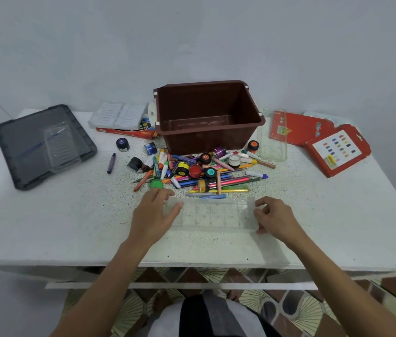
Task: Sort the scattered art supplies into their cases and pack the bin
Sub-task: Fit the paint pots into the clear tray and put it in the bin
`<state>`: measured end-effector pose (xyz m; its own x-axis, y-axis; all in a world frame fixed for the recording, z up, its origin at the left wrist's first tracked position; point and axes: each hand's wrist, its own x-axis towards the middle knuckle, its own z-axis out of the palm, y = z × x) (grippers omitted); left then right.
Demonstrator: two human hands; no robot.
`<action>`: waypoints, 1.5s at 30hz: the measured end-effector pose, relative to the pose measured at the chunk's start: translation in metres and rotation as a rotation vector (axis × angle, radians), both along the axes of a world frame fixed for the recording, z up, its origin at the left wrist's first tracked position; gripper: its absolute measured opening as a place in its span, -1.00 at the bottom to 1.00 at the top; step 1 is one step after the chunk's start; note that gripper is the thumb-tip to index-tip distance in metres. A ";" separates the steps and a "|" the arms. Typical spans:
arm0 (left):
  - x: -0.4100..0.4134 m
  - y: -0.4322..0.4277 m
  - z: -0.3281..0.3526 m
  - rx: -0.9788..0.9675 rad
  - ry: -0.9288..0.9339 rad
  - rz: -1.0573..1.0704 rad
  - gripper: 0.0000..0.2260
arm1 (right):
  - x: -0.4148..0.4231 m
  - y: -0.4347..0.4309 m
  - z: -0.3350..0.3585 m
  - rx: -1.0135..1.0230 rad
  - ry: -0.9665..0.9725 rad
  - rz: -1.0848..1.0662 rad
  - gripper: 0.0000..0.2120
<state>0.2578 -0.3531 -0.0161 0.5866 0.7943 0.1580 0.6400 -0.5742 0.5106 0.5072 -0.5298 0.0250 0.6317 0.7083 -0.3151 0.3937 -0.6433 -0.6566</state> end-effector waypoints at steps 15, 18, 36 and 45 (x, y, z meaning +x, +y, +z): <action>-0.010 0.011 -0.019 0.124 0.072 -0.365 -0.15 | 0.033 0.062 0.024 -0.070 -0.438 0.223 -0.71; -0.010 0.011 -0.022 0.110 0.058 -0.359 -0.14 | 0.041 0.083 0.028 -0.003 -0.481 0.253 -0.71; -0.009 0.011 -0.024 0.128 0.048 -0.360 -0.16 | 0.045 0.131 0.006 0.067 -0.516 0.269 -0.75; -0.010 0.011 -0.022 0.127 0.042 -0.357 -0.16 | 0.038 0.113 0.016 0.326 -0.264 0.170 -0.60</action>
<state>0.2479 -0.3425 -0.0379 0.8309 0.5144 0.2123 0.4068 -0.8218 0.3989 0.5454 -0.4166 0.0409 0.5267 0.8444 0.0977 0.6568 -0.3313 -0.6773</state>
